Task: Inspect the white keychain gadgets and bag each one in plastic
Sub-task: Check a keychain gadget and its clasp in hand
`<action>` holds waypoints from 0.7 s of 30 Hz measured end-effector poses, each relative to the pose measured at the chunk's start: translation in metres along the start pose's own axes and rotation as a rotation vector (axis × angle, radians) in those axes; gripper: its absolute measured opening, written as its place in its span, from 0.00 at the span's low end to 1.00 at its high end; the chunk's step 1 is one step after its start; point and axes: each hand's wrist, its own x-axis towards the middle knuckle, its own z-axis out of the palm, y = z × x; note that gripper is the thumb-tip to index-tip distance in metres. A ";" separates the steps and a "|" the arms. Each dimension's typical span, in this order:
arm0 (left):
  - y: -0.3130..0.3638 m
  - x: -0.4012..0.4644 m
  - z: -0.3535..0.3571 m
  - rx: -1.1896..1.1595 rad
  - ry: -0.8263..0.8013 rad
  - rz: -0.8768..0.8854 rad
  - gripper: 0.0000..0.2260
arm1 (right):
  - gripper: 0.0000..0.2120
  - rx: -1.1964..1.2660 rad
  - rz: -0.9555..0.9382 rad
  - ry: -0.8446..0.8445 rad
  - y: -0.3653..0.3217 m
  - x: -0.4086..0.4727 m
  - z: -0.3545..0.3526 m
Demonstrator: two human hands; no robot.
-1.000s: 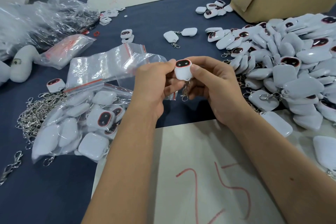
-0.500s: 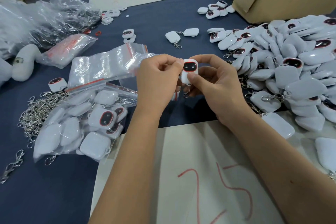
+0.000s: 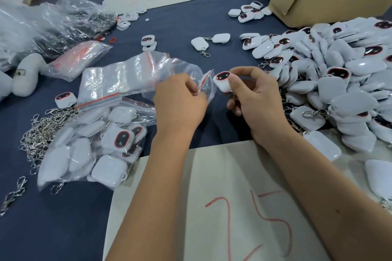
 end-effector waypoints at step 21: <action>0.013 -0.001 0.001 -0.174 0.082 0.324 0.05 | 0.06 -0.337 -0.283 0.024 -0.007 -0.012 0.004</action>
